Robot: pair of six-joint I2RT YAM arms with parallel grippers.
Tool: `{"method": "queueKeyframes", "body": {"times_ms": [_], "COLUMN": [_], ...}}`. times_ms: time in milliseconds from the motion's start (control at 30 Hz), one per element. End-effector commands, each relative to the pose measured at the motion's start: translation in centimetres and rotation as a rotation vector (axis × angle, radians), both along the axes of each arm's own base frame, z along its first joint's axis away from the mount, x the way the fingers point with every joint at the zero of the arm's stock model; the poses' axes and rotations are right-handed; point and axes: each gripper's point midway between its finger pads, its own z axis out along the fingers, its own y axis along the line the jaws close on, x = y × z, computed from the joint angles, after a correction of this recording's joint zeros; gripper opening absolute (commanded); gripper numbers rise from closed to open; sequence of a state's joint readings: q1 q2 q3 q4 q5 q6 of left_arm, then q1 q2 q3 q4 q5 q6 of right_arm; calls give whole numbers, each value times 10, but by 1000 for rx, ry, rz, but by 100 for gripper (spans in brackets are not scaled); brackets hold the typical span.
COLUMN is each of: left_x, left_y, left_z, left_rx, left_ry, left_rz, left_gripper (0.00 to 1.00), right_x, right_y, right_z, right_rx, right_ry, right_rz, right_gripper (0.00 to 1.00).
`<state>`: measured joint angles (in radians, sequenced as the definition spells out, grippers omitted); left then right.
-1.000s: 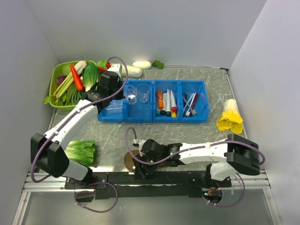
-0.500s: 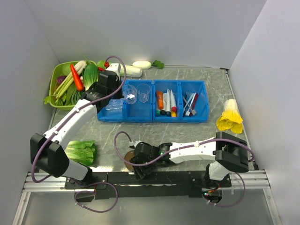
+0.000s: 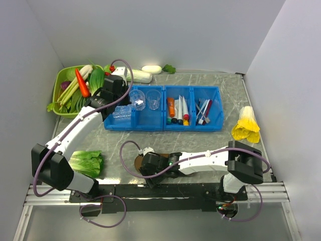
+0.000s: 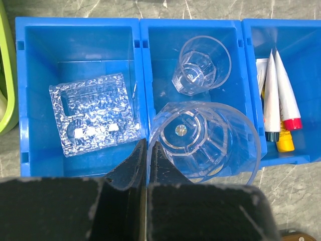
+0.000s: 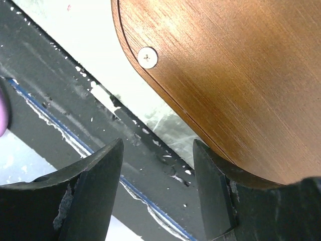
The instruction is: Prepare toiletry sets of a toothbrush and toothpaste on the tray
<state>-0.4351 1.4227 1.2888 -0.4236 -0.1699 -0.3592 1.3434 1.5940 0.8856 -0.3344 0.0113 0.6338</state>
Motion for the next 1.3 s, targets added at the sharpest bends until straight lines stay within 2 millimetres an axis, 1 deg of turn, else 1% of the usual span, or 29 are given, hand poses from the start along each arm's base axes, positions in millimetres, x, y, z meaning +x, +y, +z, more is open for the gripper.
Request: {"method": "queueKeyframes", "body": {"times_ms": [0,33,133,167,233,267,333,367,400,467,500,533,600,633,667,700,733,767,800,833,867,900,933,967,1000,1033,1133,1233,1267], "left_x": [2,2,1,1,-1,-3,-7,-8,-12,-17,-22,-24,-32,-35,-41,-42,-49,-51,-53,-58,-63,-67,-74,-81,-83,-91,-108,-119,-120], "left_y": [-4,-4,-3,-3,0,0,4,5,8,7,8,9,-2,-6,-16,-22,-33,-38,-45,-53,-62,-69,-80,-88,-96,-107,-132,-149,-152], "left_z": [35,36,38,40,48,52,63,68,83,90,98,103,108,110,111,106,106,104,102,101,101,100,98,92,86,80,62,48,45], "left_rx": [-69,-72,-74,-76,-79,-79,-84,-90,-107,-107,-113,-104,-95,-77,-72,-57,-49,-44,-42,-48,-65,-71,-75,-69,-59,-53,-58,-65,-61], "left_ry": [-103,-105,-114,-122,-138,-148,-180,-196,-243,-282,-309,-329,-336,-330,-321,-301,-287,-278,-270,-267,-261,-254,-243,-216,-190,-171,-126,-91,-83], "left_rz": [-10,-10,-6,-5,-3,-3,3,6,14,8,11,12,-19,-41,-74,-96,-144,-165,-190,-225,-271,-296,-336,-373,-397,-435,-525,-577,-578], "left_gripper": [1,1,1,1,1,1,1,1,1,1,1,1,1,1,1,1,1,1,1,1,1,1,1,1,1,1,1,1,1], "right_x": [8,7,-1,-4,-1,-1,6,12,18,32,36,51,58,77,81,89,94,105,109,110,117,119,125,124,126,132,140,147,153], "right_y": [10,11,17,19,16,17,9,7,-2,-12,-20,-28,-40,-54,-64,-73,-85,-98,-106,-117,-127,-132,-137,-145,-148,-152,-159,-152,-155], "right_z": [19,22,43,60,78,100,115,134,135,147,147,148,157,160,170,175,189,196,202,214,220,227,243,246,251,264,274,276,275], "right_rx": [58,71,143,170,194,247,256,290,265,258,237,230,268,271,303,313,331,332,324,315,297,287,283,249,239,236,223,239,217], "right_ry": [-69,-79,-100,-113,-140,-159,-196,-227,-238,-263,-262,-267,-249,-249,-257,-265,-292,-298,-319,-331,-353,-366,-403,-409,-419,-452,-484,-482,-498], "right_rz": [4,21,91,108,121,122,108,90,79,35,23,-21,-41,-109,-133,-157,-186,-228,-231,-245,-263,-274,-295,-305,-317,-348,-419,-448,-478], "right_gripper": [65,65,66,67,69,70,73,73,74,74,75,75,75,75,75,75,75,75,76,76,76,76,76,76,75,75,71,67,66]}}
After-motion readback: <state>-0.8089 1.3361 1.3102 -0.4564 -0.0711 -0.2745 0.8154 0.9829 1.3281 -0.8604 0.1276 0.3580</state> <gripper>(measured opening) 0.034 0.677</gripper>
